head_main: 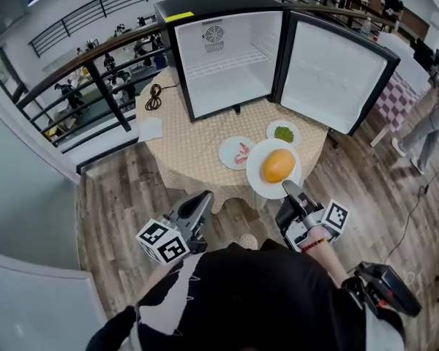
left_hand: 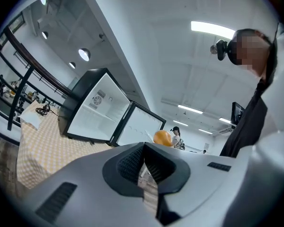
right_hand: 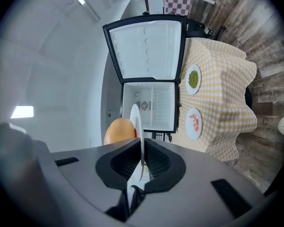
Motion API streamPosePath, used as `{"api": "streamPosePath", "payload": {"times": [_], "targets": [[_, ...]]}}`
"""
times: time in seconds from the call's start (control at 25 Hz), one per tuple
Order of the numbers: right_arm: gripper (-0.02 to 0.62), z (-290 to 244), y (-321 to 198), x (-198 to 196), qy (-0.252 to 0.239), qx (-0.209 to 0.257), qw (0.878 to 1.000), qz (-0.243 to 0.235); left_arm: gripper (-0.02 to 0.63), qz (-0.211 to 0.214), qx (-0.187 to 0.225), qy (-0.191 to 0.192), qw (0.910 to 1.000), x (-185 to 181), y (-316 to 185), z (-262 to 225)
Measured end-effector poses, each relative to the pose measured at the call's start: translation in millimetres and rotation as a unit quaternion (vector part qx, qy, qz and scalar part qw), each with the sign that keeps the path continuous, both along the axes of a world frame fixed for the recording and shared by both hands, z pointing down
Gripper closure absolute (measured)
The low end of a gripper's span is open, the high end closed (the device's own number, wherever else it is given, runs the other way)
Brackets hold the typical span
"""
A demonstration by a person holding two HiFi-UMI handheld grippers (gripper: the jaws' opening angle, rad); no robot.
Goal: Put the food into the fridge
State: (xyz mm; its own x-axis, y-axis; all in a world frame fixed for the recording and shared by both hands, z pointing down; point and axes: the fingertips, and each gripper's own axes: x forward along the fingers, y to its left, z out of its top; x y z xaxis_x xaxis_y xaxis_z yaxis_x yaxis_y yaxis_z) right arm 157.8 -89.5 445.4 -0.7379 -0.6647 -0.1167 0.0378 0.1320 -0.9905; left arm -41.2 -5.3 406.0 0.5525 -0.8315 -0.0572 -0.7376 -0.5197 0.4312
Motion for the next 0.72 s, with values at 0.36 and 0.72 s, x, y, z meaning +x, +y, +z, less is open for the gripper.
{"api": "streamPosePath", "payload": {"times": [0.36,0.72], "targets": [[0.568,-3,-92,4,0.019,-0.003,1.000,-0.007,0.592,-0.008,0.005,-0.008,0.9999,4,-84,-8],[0.568,-3,-169,23,0.036,-0.002,0.999,-0.016,0.592,-0.030,0.005,0.000,0.9995,9,-162,-5]]}}
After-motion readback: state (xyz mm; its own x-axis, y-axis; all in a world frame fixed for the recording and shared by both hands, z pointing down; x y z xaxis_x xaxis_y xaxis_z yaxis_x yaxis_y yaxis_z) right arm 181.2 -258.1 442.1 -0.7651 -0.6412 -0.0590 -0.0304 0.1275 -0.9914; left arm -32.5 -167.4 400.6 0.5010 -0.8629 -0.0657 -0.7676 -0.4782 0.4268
